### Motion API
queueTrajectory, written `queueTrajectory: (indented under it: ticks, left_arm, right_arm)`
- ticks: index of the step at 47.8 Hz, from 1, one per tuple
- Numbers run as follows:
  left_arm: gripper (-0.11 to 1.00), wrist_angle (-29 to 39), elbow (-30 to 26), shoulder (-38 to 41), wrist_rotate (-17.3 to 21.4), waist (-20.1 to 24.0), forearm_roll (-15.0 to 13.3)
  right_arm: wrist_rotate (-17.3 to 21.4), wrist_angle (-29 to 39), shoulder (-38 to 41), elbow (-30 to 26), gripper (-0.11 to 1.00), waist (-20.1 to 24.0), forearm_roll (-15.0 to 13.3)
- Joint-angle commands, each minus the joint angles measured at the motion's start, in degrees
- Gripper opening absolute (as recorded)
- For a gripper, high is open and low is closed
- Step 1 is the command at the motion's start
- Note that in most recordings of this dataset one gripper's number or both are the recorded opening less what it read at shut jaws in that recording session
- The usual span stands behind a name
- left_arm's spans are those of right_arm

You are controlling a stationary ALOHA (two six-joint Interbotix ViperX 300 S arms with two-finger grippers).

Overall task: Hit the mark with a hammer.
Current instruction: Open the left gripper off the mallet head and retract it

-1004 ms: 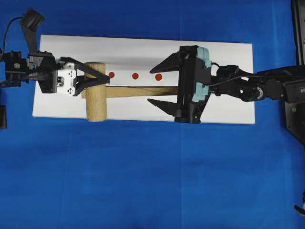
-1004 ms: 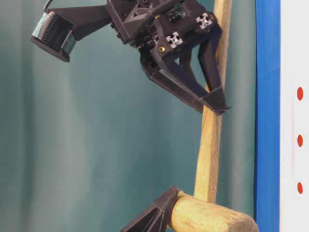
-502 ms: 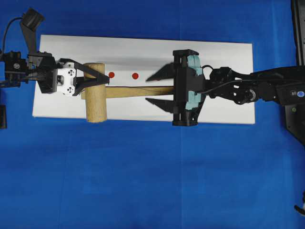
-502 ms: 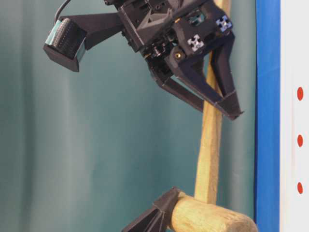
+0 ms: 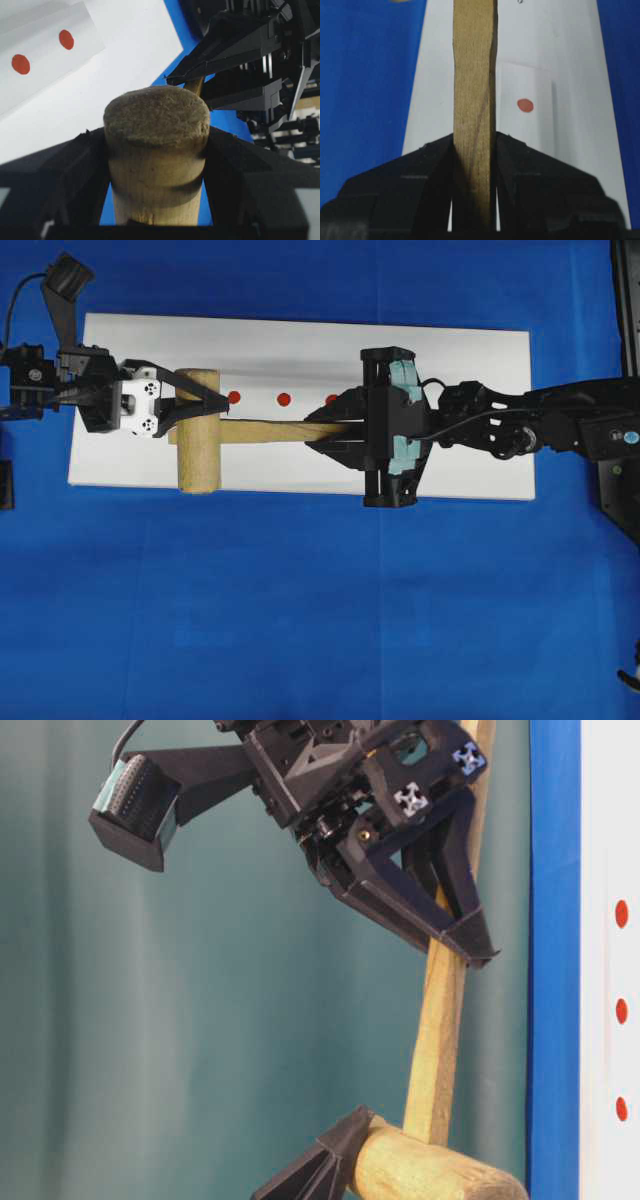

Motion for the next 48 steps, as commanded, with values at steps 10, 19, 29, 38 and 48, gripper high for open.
queueTrajectory:
  ticks: [10,19,29,38,48]
  left_arm:
    - [0.48,0.9,-2.1,-2.0,-0.3,0.3,0.0]
    - [0.83,1.1,-1.8,-2.7,-0.3,-0.4,0.0]
    - [0.90,3.9,-1.1,-4.0,-0.3,-1.3,0.1]
    - [0.90,7.6,0.7,-7.3,-0.4,-1.6,0.0]
    - [0.90,9.0,4.0,-12.9,-0.3,-1.7,0.1]
  right_arm:
    - [0.1,0.2,-0.6,-1.4,0.08,0.2,-0.1]
    - [0.3,0.2,-0.7,-1.3,0.08,0.1,-0.1]
    - [0.9,0.2,-1.9,0.0,0.08,0.1,0.1]
    - [1.0,0.2,-4.7,2.8,0.08,0.1,1.6]
    - [1.0,0.2,-7.2,5.4,0.08,0.1,3.1]
